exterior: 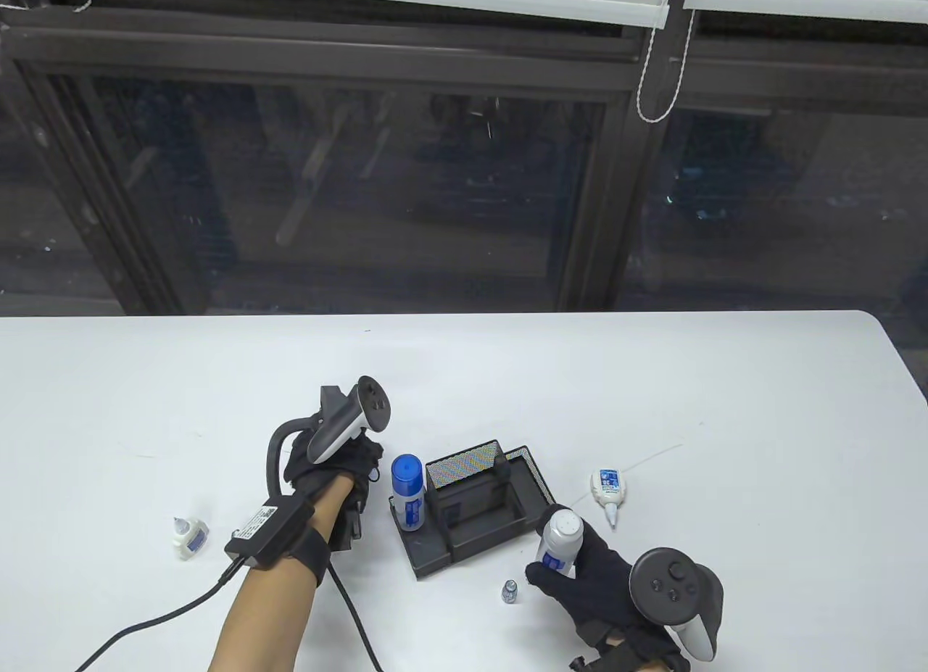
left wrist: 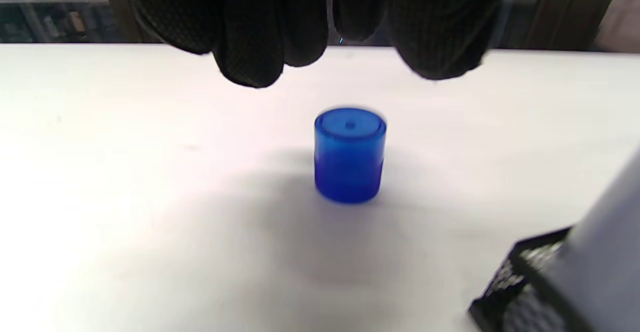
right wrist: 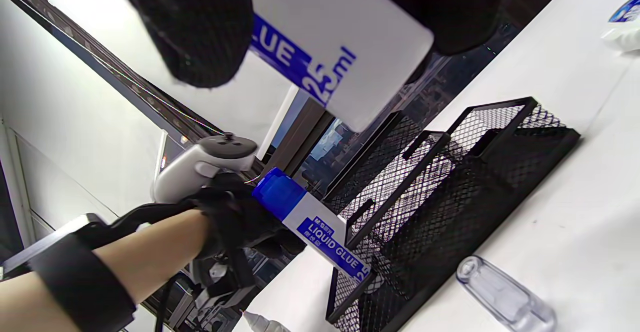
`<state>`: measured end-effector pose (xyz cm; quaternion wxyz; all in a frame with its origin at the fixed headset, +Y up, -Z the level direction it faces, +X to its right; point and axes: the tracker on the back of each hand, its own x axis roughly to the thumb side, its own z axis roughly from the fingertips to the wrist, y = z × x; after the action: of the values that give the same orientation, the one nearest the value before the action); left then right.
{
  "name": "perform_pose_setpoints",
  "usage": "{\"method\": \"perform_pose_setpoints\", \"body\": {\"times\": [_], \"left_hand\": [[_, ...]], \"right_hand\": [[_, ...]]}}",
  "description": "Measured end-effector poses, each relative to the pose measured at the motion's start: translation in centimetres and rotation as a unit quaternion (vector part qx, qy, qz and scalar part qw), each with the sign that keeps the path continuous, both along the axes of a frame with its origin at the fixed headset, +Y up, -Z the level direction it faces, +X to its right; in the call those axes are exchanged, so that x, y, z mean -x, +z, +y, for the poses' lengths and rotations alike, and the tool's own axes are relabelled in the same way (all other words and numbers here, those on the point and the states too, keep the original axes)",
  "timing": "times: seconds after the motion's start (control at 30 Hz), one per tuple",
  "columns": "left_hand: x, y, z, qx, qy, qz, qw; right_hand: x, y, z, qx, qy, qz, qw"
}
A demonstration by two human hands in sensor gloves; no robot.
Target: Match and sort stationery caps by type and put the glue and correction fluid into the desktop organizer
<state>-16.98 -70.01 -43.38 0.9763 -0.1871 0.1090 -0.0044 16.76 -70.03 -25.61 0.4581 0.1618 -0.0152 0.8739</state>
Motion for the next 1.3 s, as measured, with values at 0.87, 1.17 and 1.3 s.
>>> {"method": "perform_pose_setpoints", "body": {"times": [0.87,1.17,1.3], "left_hand": [[-1.5,2.3,7.1,-0.173,0.103,-0.048,0.978],[-3.0,11.3,14.7,-0.285,0.277,-0.203,0.895],[-4.1,14.7,14.9,-0.298,0.33,-0.267,0.855]], "right_hand": [[0.0,0.0,0.0,0.007,0.01,-0.005,1.0],[0.9,0.4,0.3,-0.001,0.008,0.012,1.0],[1.2,0.6,0.5,-0.003,0.003,0.02,1.0]]}}
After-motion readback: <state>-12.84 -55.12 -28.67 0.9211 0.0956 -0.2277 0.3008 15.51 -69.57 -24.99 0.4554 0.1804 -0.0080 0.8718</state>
